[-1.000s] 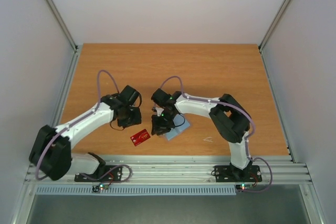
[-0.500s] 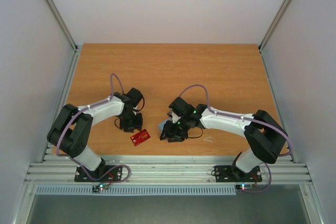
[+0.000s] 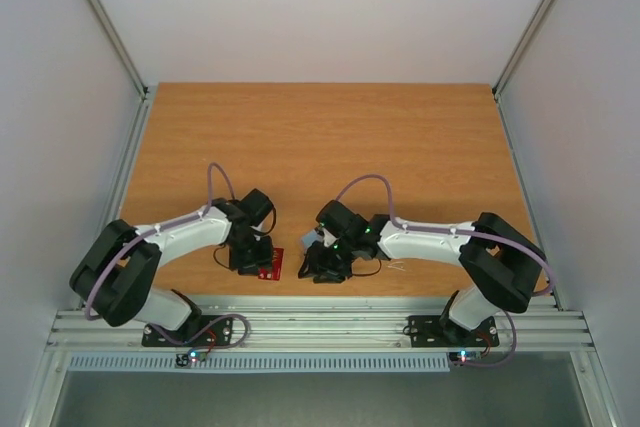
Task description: Put the credit cards into the card holder
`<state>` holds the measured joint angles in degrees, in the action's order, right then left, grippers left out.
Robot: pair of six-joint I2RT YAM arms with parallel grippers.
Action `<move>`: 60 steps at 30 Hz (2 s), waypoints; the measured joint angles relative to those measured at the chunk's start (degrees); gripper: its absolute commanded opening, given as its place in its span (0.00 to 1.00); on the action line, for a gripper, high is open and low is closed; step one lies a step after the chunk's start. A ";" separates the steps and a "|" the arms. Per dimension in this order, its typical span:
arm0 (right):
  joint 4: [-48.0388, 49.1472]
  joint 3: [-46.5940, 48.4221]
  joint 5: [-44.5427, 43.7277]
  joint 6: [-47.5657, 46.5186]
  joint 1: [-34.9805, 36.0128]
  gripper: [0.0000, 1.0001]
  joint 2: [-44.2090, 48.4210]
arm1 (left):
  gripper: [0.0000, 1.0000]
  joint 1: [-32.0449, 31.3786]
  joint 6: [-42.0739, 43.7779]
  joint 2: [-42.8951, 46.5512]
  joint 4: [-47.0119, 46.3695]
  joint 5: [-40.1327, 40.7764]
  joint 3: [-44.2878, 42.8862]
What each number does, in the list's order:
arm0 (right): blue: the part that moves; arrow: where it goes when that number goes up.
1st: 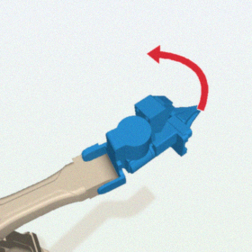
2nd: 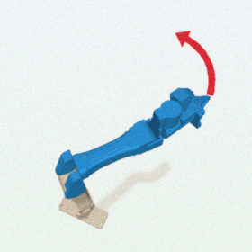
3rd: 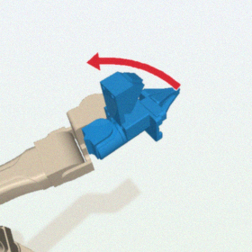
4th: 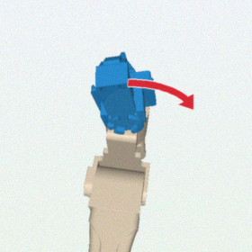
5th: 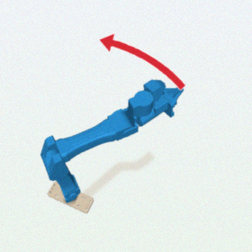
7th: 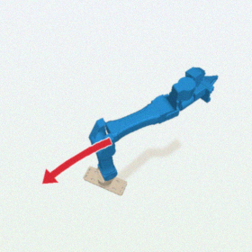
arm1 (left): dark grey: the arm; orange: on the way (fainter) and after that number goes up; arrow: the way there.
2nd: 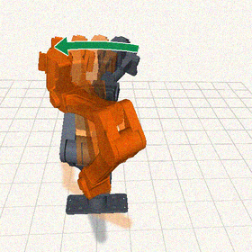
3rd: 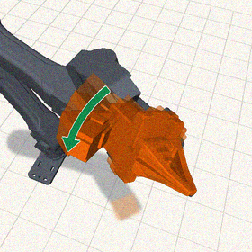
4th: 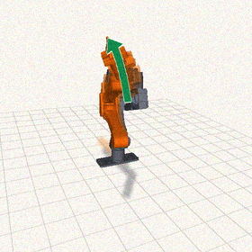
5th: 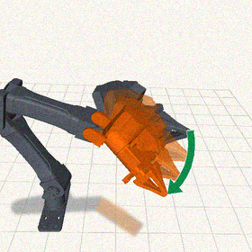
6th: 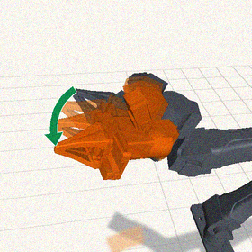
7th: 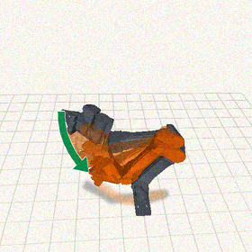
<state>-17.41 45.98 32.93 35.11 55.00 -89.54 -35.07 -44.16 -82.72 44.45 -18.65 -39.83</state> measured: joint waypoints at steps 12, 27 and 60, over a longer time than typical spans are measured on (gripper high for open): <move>13.35 -3.23 -5.20 9.38 3.26 0.46 -4.00 | 0.41 5.18 5.99 0.87 2.49 8.00 -7.89; 17.57 -3.19 -11.56 19.76 9.33 0.49 -6.25 | 0.37 7.80 17.92 -10.88 0.68 3.26 -11.39; 17.55 -8.72 -18.16 25.40 12.57 0.49 -0.15 | 0.38 -0.94 9.51 -4.13 2.36 5.07 -8.72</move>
<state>0.14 37.26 14.76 60.51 67.57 -89.69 -36.01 -34.65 -86.85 46.81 -13.58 -48.56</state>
